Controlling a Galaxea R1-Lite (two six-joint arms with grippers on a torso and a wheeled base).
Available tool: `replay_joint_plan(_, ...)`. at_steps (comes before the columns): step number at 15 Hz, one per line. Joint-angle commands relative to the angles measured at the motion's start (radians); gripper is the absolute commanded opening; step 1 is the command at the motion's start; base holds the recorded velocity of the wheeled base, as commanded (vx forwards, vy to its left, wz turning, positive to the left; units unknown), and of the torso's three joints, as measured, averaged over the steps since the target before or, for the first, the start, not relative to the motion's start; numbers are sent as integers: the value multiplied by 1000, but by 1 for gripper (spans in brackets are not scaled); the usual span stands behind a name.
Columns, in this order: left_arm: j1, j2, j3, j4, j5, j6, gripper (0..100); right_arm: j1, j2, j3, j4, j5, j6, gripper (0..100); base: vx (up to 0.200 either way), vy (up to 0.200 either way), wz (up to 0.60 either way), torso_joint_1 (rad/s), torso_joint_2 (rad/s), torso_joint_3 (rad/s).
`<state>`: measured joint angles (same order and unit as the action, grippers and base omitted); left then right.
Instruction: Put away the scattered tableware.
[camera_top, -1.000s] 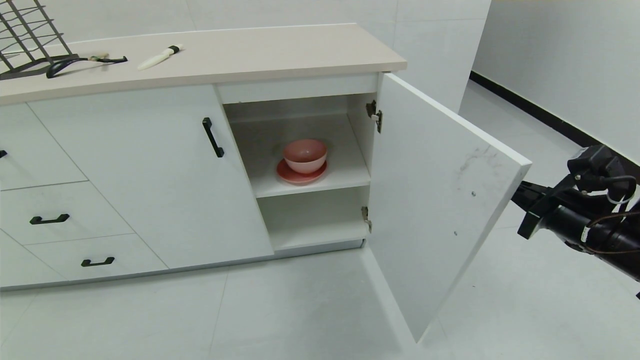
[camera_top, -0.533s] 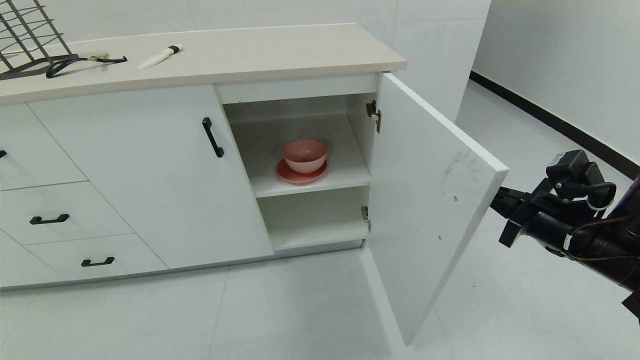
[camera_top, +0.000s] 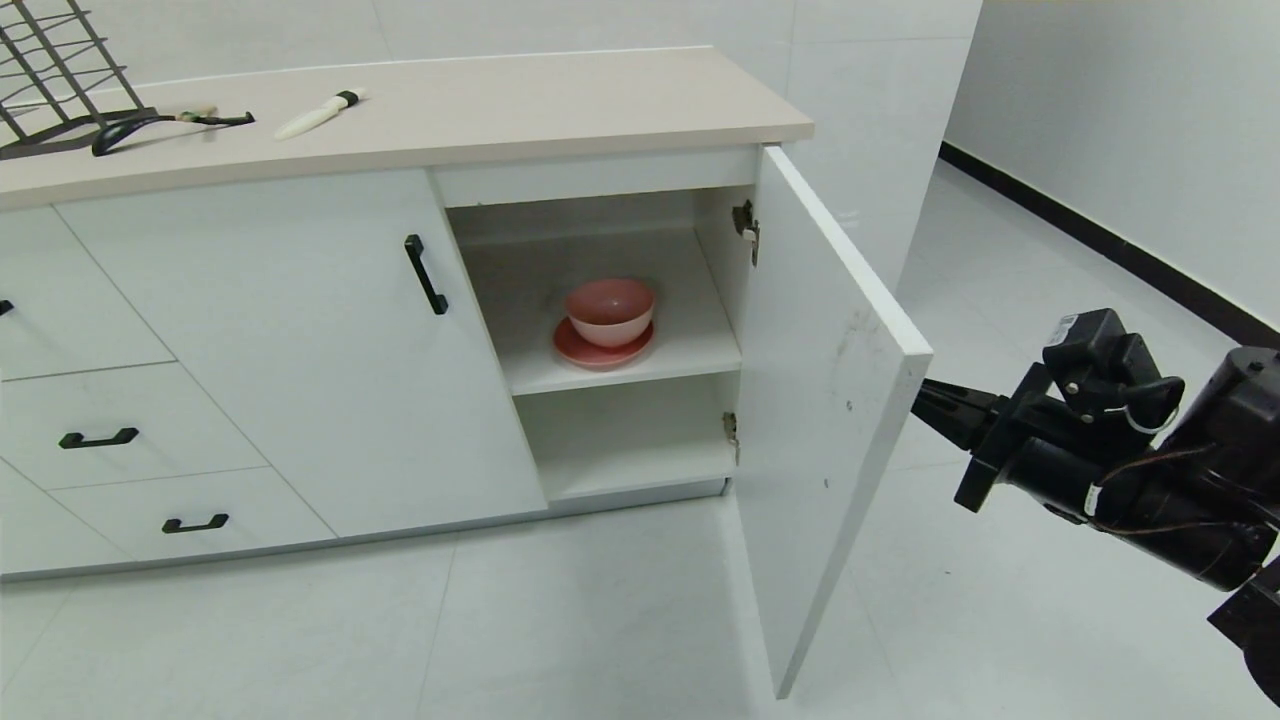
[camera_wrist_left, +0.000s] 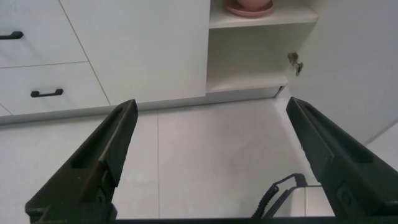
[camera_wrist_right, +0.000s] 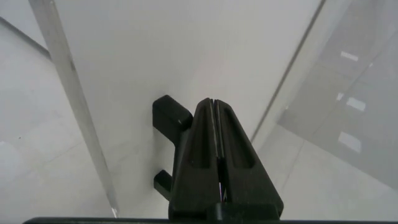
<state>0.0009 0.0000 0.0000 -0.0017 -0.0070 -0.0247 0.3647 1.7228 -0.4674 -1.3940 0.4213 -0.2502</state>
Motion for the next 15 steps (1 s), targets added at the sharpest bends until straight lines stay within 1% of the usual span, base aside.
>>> replay_joint_plan(1, 1, 0, 0, 0, 16, 11, 100, 39, 24, -31, 0, -1, 2, 0, 0, 0, 0, 0, 0, 0)
replay_joint_plan(2, 1, 0, 0, 0, 45, 22, 100, 56, 35, -46, 0, -1, 2, 0, 0, 0, 0, 0, 0, 0)
replay_joint_plan(3, 1, 0, 0, 0, 55, 22, 100, 66, 44, -57, 0, -1, 2, 0, 0, 0, 0, 0, 0, 0)
replay_joint_plan(4, 1, 0, 0, 0, 53, 23, 100, 92, 66, -86, 0, -1, 2, 0, 0, 0, 0, 0, 0, 0)
replay_joint_plan(7, 1, 0, 0, 2, 52, 46, 100, 138, 127, -165, 0, -1, 2, 0, 0, 0, 0, 0, 0, 0)
replay_joint_plan(8, 1, 0, 0, 0, 47, 60, 100, 168, 161, -214, -2, -1, 2, 0, 0, 0, 0, 0, 0, 0)
replay_joint_plan(9, 1, 0, 0, 2, 47, 57, 100, 178, 176, -235, -3, -1, 2, 0, 0, 0, 0, 0, 0, 0)
replay_joint_plan(10, 1, 0, 0, 2, 47, 65, 100, 191, 199, -270, -5, -1, 2, 0, 0, 0, 0, 0, 0, 0)
replay_joint_plan(14, 1, 0, 0, 2, 47, 54, 100, 198, 261, -350, -6, -1, 3, 0, 0, 0, 0, 0, 0, 0)
replay_joint_plan(15, 1, 0, 0, 2, 47, 63, 100, 209, 274, -369, -6, -1, 3, 0, 0, 0, 0, 0, 0, 0)
